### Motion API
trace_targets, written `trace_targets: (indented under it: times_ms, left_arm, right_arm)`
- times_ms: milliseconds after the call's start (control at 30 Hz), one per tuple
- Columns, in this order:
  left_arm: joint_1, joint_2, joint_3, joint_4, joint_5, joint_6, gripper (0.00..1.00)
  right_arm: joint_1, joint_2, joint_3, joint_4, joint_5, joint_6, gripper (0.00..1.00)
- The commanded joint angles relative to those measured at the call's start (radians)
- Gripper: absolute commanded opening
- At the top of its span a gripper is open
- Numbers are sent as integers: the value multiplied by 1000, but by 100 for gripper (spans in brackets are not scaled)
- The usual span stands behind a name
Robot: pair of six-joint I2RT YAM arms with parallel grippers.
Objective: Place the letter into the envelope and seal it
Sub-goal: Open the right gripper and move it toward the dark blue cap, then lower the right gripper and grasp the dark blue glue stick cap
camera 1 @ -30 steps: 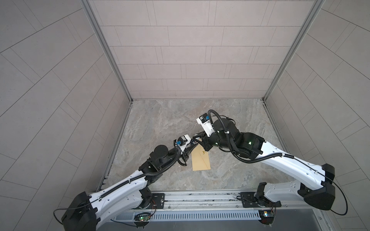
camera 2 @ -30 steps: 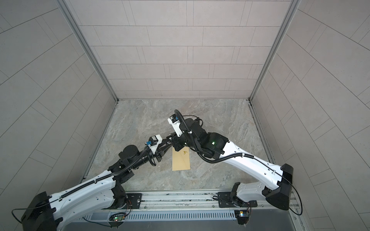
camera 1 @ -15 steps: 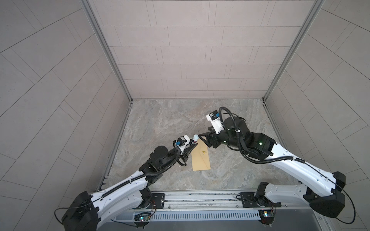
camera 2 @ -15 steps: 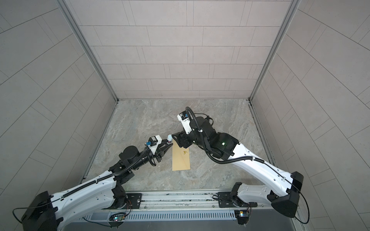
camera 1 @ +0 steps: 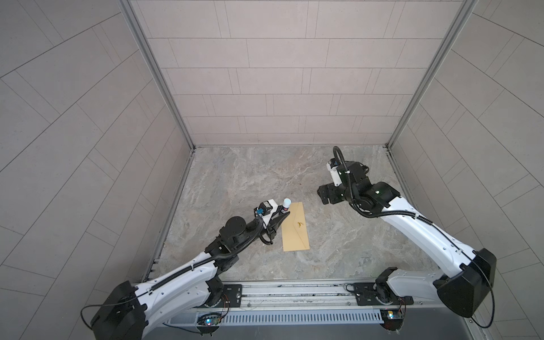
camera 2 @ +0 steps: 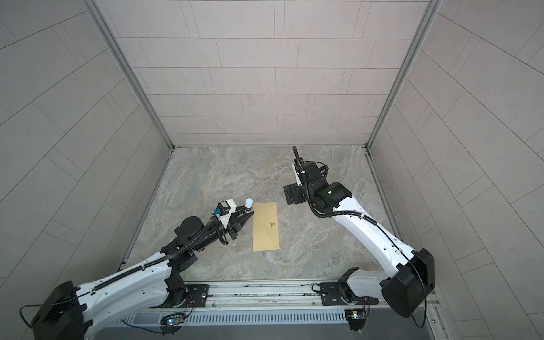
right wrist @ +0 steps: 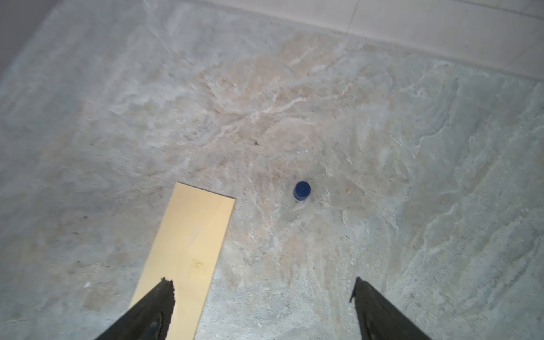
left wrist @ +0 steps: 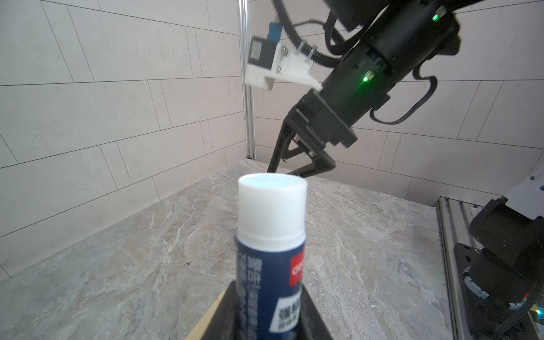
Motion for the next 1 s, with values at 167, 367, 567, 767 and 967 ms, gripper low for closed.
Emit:
trace_targets:
  times_ms: [167,367,567,767,967]
  left_arm:
    - [1,-10,-21,85,-7,-30,0]
    - [0,-11,-26,95,-11,-38,0]
    - [1,-12,-26,99,-14,-39,0]
    - [1,-9,-26,101,-19,-36,0]
    - [1,1,-26,102,-23,-26,0]
  right_arm:
    - [-88,177,-7,42,11,-9,96]
    - [-126,354,71,46,-14,-1,99]
    - [-157,542,213,-22,-35,10,88]
    - [-159,669,309,-51,-13,2,79]
    - [-159,726,358,-51,-8,-2,69]
